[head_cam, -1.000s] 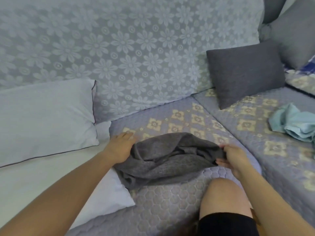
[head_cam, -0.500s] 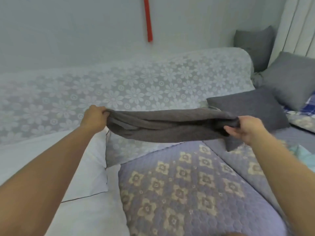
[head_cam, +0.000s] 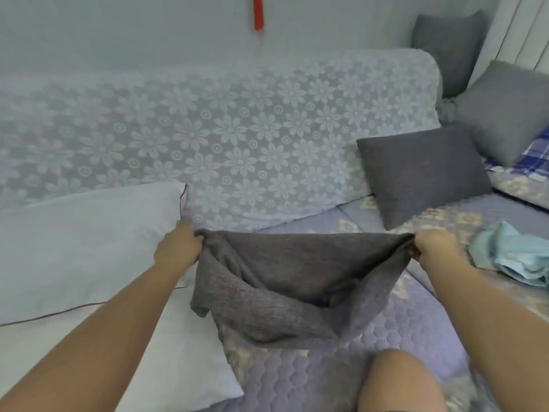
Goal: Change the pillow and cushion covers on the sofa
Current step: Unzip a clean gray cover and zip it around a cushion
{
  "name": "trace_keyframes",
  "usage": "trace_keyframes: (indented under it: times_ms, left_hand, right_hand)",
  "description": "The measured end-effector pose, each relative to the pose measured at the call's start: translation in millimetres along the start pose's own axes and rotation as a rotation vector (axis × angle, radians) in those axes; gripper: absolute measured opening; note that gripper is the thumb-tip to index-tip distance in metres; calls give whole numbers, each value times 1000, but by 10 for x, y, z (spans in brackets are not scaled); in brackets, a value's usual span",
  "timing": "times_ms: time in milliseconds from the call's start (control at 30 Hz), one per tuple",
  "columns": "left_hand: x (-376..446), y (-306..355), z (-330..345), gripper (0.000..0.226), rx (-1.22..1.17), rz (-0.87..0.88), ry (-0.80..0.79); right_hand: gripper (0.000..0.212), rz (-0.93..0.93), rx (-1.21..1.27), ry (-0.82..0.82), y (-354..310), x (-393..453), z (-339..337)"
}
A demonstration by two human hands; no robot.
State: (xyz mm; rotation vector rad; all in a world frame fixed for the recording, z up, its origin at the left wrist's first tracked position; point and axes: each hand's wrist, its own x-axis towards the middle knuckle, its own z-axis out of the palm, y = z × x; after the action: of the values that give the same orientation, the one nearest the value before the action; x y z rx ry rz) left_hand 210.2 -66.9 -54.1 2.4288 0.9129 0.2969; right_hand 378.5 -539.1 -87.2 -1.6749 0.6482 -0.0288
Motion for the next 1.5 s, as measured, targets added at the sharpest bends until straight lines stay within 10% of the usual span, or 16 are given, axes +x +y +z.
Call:
trace_keyframes:
  times_ms: [100,233,367,500,667,733,867,1100,1500]
  left_hand:
    - [-506,-179,633,40,365,338,-127]
    - [-1184,-341,1113,31,480,608,-593]
    - [-1607,-647,1089,40,596,590,-329]
    - [-1760,-984,855,36,508,423,-243]
    - [-1878,-1372,757,39,259,338,-58]
    - [-1931,-1387,800,15,222,297,-87]
    - [-1962,-1329,913,48,118,145,-107]
    - [-1921,-1231,952,10,-18,36,-51]
    - [-1410,-162,-501,18,-519,298,123]
  right_hand:
    - [12,131,-349,-137,604,-112,76]
    - [35,-258,-967,-71,1132,-401,157]
    - [20,-959,-830,-297,1276,-1294,566]
    - [19,-1013,-982,-965,1553,-1945,852]
    - [31,-1267,-1175,-1137,2031,-2348,809]
    - [30,-1279,-1320,-1155,1998,-2421,740]
    - [28,-1058,-1209,-999,1787,-2526,927]
    - [15,-846,-1199,-759,1727,-2660,1591]
    - [38,-1247,-494,-878,-982,-3037,1236]
